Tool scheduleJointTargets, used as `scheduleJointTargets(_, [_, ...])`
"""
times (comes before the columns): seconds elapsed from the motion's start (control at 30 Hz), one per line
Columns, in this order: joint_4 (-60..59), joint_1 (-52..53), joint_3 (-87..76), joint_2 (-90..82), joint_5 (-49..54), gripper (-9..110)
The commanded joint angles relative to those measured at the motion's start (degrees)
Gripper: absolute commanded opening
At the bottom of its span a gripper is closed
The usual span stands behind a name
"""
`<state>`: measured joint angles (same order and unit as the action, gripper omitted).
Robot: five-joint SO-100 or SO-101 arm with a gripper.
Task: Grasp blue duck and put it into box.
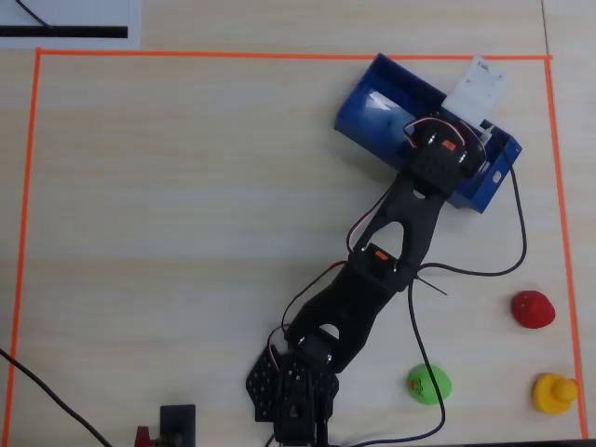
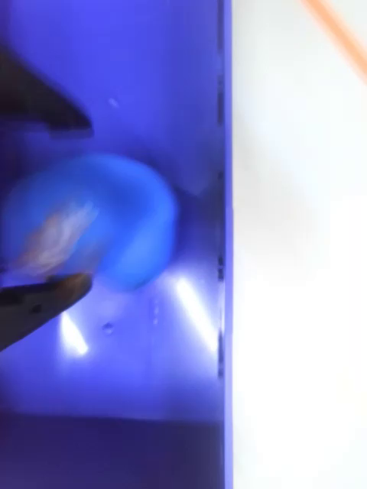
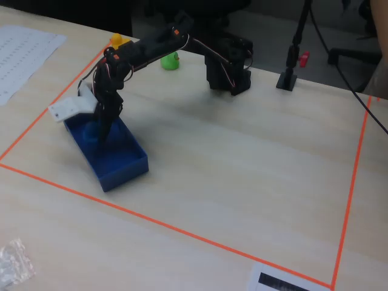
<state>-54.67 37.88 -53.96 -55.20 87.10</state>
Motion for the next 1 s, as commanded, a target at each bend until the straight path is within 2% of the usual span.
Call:
scheduleJointTargets(0.0, [-0.5, 0.4, 0.6, -6.7, 0.4, 37])
scheduleJointTargets(0.23, [-0.7, -1.1, -1.3, -12.4, 0.2, 40])
scheduleJointTargets(0.37, [-0.5, -4.0, -6.8, -22.1, -4.6, 34])
scheduleJointTargets(0.43, [-0.3, -6.9, -12.8, -30.2, -7.4, 27])
scheduleJointTargets(0.5, [-0.4, -11.1, -21.2, -40.4, -9.2, 9])
scheduleJointTargets(0.57, [-0.4, -16.3, -31.4, -51.1, -10.9, 0])
scheduleJointTargets(0.8, [1.3, -31.6, -83.8, -94.0, -4.2, 0])
scheduleJointTargets(0.97, [0.7, -36.0, -108.4, -111.3, 2.1, 0])
